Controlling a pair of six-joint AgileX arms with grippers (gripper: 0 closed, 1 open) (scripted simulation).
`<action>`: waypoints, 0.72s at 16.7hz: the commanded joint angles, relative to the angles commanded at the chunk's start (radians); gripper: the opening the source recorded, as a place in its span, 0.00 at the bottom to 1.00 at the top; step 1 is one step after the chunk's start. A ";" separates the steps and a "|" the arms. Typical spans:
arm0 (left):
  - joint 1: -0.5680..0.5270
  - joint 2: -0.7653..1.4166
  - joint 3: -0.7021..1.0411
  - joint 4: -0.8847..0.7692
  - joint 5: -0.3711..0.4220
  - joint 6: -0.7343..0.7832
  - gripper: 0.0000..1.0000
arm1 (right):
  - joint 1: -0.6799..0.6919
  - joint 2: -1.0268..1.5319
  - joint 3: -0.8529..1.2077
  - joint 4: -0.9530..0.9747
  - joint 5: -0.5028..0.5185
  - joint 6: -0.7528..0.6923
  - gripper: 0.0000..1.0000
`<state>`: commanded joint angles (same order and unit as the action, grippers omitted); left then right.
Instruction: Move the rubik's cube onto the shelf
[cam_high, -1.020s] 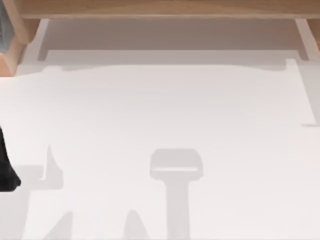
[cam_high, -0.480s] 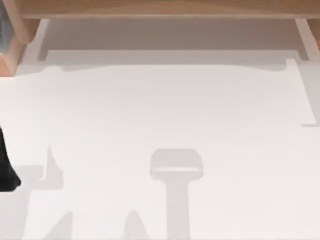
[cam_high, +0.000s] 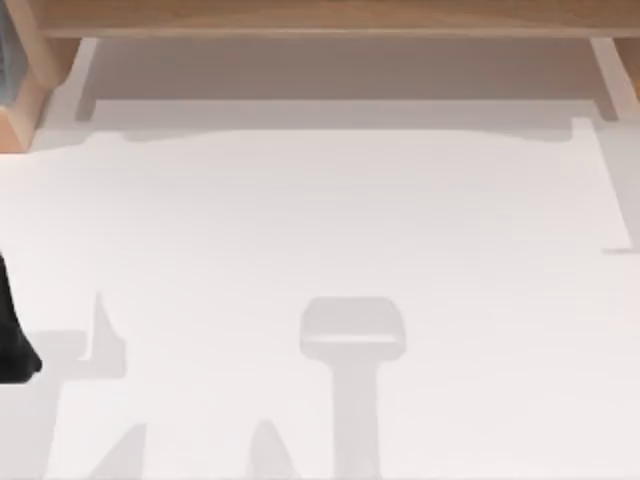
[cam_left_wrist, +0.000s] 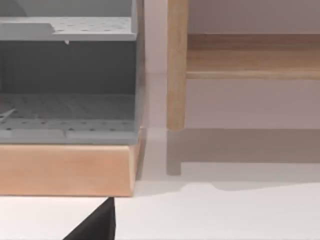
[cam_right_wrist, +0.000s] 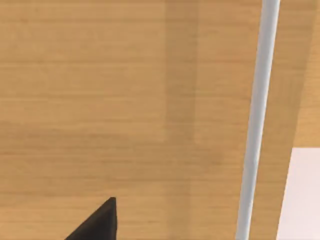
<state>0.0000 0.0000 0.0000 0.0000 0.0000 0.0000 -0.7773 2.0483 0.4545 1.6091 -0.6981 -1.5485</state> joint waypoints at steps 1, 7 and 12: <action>0.000 0.000 0.000 0.000 0.000 0.000 1.00 | -0.021 0.002 0.028 -0.016 0.023 0.003 1.00; 0.000 0.000 0.000 0.000 0.000 0.000 1.00 | -0.151 0.045 0.403 -0.315 0.240 0.065 1.00; 0.000 0.000 0.000 0.000 0.000 0.000 1.00 | -0.161 0.110 0.907 -0.842 0.429 0.187 1.00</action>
<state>0.0000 0.0000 0.0000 0.0000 0.0000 0.0000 -0.9387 2.1581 1.3612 0.7670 -0.2695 -1.3612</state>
